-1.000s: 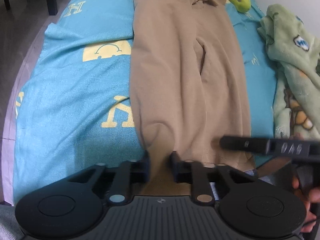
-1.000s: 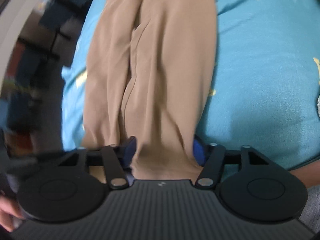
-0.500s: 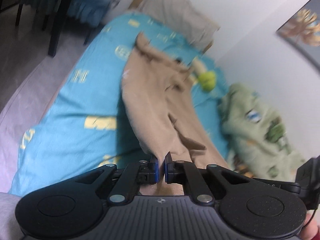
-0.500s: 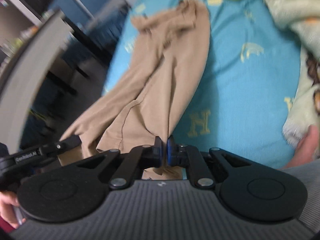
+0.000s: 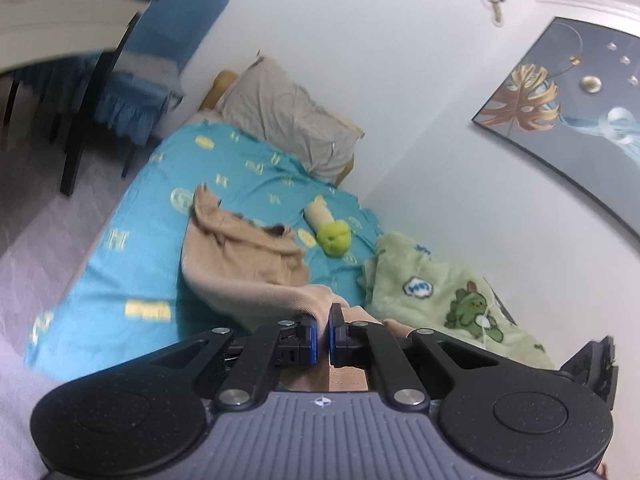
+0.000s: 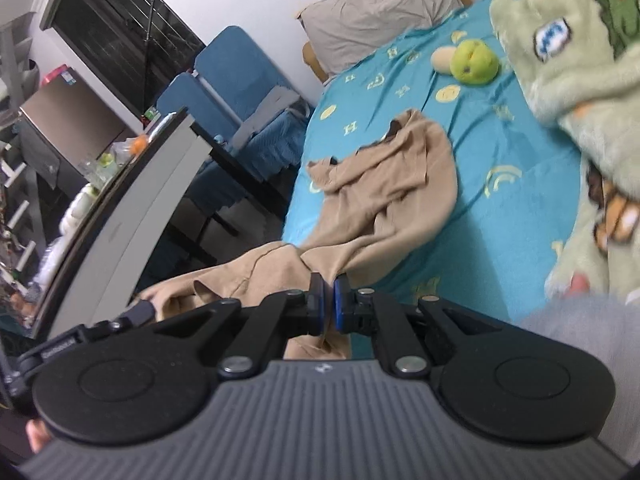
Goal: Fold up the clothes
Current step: 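Lift the hem with both grippers and fold it toward the collar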
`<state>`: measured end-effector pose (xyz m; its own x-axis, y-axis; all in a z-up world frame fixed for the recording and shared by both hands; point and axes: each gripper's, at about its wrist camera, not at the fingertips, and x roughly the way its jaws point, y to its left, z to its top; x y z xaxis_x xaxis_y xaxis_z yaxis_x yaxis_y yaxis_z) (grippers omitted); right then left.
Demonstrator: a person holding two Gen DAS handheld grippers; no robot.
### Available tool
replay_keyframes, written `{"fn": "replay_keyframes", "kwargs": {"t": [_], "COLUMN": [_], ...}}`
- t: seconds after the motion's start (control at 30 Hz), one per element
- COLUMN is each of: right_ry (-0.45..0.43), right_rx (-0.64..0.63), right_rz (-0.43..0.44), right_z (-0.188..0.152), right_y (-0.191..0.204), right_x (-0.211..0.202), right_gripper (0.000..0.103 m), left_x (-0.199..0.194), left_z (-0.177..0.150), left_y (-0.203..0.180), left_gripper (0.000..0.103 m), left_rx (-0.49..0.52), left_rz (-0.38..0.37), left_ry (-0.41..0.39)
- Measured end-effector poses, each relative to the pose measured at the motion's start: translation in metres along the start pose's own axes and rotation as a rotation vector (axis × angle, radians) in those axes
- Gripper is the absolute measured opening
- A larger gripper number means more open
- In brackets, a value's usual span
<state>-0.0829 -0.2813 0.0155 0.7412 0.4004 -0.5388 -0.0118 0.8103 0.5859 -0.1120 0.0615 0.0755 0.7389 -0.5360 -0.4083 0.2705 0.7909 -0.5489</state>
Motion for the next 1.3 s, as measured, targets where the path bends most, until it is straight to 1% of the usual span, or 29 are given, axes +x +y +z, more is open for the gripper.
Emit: {"fn": "replay_keyframes", "kwargs": {"t": [0.2,0.33,0.4,0.53,0.6,0.67,0.73,0.8,0.9,0.97,1.03,1.1,1.13,1.17,1.2,1.23,1.27,1.3], "right_ry": [-0.025,-0.004,0.013,0.057,0.087,0.117,0.13,0.144,0.173,0.172,0.165,0.15,0.134,0.118,0.102,0.082,0.054,0.027], "right_rx": [-0.003,-0.016,-0.024,-0.062,-0.071,-0.092,-0.121,-0.138,-0.103,-0.108,-0.109,-0.095,-0.097,-0.099,-0.101,-0.107,-0.119,-0.13], "right_rz": [-0.053,-0.114,-0.153,-0.232,-0.253,-0.301,-0.335,-0.361,-0.374,-0.38,-0.383,-0.381,-0.38,-0.379,-0.378,-0.378,-0.377,-0.371], "right_z": [0.05,0.079,0.086,0.088,0.081,0.074,0.071,0.071,0.071,0.069,0.07,0.071,0.072,0.073,0.074,0.074,0.074,0.072], "right_y": [-0.014,-0.032,-0.044,-0.064,-0.074,-0.081,-0.082,-0.085,-0.095,-0.095,-0.093,-0.091,-0.089,-0.086,-0.083,-0.08,-0.076,-0.071], "right_x": [0.059,0.121,0.153,0.218,0.245,0.267,0.281,0.292,0.305,0.306,0.304,0.298,0.292,0.287,0.282,0.276,0.269,0.26], "right_gripper": [0.008,0.008,0.008,0.009,0.009,0.009,0.009,0.009,0.01,0.01,0.011,0.012,0.012,0.013,0.017,0.02,0.034,0.053], "left_x": [0.093,0.154,0.187,0.259,0.29,0.312,0.331,0.341,0.352,0.357,0.353,0.347,0.342,0.336,0.331,0.325,0.317,0.308], "left_z": [0.024,0.04,0.043,0.034,0.026,0.019,0.013,0.007,-0.001,-0.004,-0.003,-0.001,0.0,0.0,0.001,0.001,0.001,0.001], "left_y": [0.012,0.021,0.03,0.066,0.088,0.108,0.119,0.126,0.134,0.136,0.132,0.127,0.123,0.117,0.111,0.106,0.101,0.096], "left_gripper": [0.006,0.006,0.007,0.007,0.007,0.007,0.008,0.009,0.01,0.01,0.018,0.035,0.038,0.046,0.053,0.057,0.062,0.066], "left_rx": [0.076,0.126,0.152,0.207,0.201,0.177,0.214,0.232,0.252,0.27,0.278,0.277,0.283,0.293,0.302,0.311,0.306,0.295], "left_rz": [0.081,0.136,0.166,0.24,0.271,0.276,0.309,0.317,0.321,0.324,0.327,0.332,0.338,0.345,0.352,0.359,0.366,0.372], "left_ry": [-0.003,-0.005,0.001,0.037,0.08,0.112,0.156,0.181,0.212,0.225,0.222,0.214,0.199,0.181,0.163,0.145,0.129,0.115]}}
